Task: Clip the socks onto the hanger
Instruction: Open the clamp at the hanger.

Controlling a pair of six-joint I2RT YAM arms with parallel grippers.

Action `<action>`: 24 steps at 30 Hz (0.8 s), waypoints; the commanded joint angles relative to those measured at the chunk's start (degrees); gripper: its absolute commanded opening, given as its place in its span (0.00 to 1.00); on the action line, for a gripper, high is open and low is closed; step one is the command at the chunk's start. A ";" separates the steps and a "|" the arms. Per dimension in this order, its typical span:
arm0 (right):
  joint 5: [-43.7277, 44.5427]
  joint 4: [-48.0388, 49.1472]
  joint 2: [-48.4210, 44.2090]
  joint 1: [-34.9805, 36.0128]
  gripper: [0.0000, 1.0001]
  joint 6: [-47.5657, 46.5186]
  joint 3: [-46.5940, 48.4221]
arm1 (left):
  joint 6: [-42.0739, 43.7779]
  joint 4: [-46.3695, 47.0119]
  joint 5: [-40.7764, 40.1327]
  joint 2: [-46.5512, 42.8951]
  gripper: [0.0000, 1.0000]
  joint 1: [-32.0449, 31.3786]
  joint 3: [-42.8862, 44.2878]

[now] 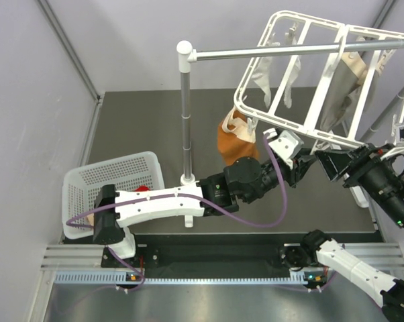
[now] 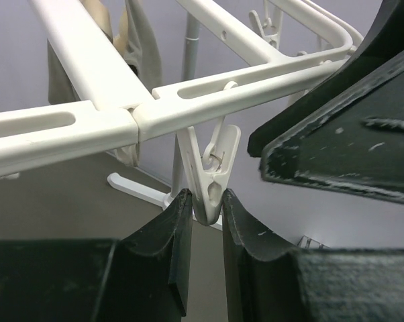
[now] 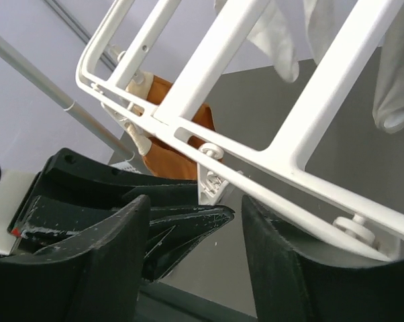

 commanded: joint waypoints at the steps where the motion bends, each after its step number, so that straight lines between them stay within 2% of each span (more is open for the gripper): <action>1: 1.02 4.51 0.45 0.61 0.55 1.41 -1.50 | 1.52 -0.39 -1.28 -0.40 0.00 -0.74 1.92; 3: 1.81 4.86 0.45 0.61 0.52 1.85 -1.85 | 1.78 -0.30 -1.37 -0.40 0.00 -0.91 1.83; 13: 3.21 6.62 1.15 0.61 0.52 1.41 -3.78 | 2.49 -0.57 -1.19 -1.01 0.00 -1.71 1.74; 19: 2.43 12.23 -1.04 0.61 0.49 0.97 -8.43 | -0.67 -1.18 0.30 -1.98 0.00 -1.62 1.48; 24: 2.51 15.94 -3.33 0.61 0.40 0.18 -11.61 | -2.78 -1.45 2.06 -2.77 0.00 -1.62 1.04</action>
